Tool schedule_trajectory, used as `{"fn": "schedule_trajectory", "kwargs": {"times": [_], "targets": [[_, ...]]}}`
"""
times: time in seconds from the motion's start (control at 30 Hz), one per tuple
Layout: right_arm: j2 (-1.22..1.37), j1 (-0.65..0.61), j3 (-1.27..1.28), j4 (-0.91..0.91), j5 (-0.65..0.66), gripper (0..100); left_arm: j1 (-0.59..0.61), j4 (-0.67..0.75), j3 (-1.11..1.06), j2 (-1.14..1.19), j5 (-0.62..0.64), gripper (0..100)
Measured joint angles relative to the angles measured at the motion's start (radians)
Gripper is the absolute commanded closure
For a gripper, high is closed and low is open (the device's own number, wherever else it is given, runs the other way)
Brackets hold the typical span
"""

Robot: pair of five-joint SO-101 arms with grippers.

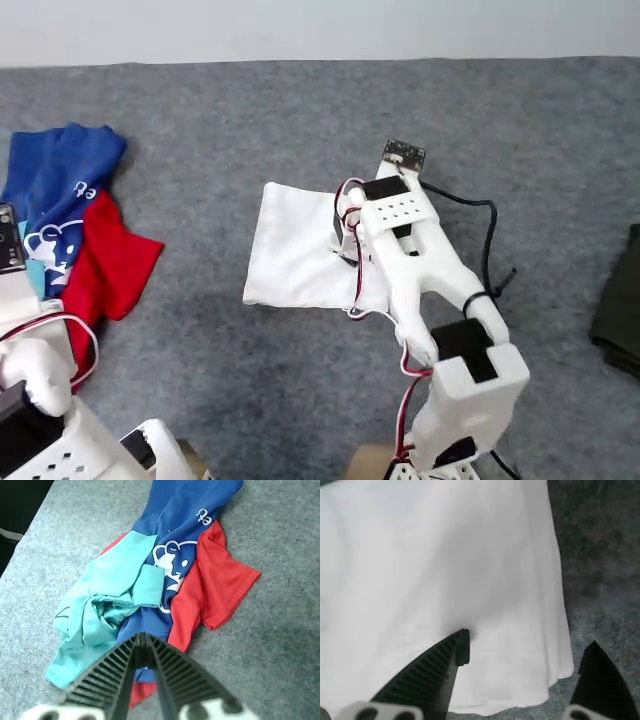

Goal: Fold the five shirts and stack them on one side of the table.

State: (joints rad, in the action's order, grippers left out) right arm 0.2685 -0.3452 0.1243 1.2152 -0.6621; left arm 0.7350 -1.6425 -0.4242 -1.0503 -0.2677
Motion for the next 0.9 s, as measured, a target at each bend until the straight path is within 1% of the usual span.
{"fn": "schedule_trajectory", "kwargs": {"times": [0.23,0.3,0.37,0.53,0.57,0.63,0.7,0.9], "targets": [[0.115,-0.002,-0.006,-0.068,0.000,65.3,0.000,0.011,0.000,0.000,0.000,100],[0.127,-0.006,-0.021,-0.071,0.000,68.2,0.000,0.011,0.000,0.000,0.000,100],[0.127,-0.020,-0.025,-0.071,0.000,75.3,0.000,0.011,0.000,0.000,0.000,100],[0.127,-0.044,-0.029,-0.072,0.000,98.2,0.000,0.011,0.000,0.000,0.000,100],[0.127,-0.044,-0.029,-0.072,0.003,99.6,0.000,0.011,0.000,0.000,0.000,100],[0.127,-0.044,-0.029,-0.071,0.025,97.5,0.000,0.011,0.000,0.000,0.000,100],[0.127,-0.044,-0.029,-0.071,0.031,99.2,0.000,0.011,0.000,0.000,0.000,100],[0.127,-0.017,-0.031,-0.054,0.044,99.0,0.000,0.011,0.000,0.000,0.000,100]]}}
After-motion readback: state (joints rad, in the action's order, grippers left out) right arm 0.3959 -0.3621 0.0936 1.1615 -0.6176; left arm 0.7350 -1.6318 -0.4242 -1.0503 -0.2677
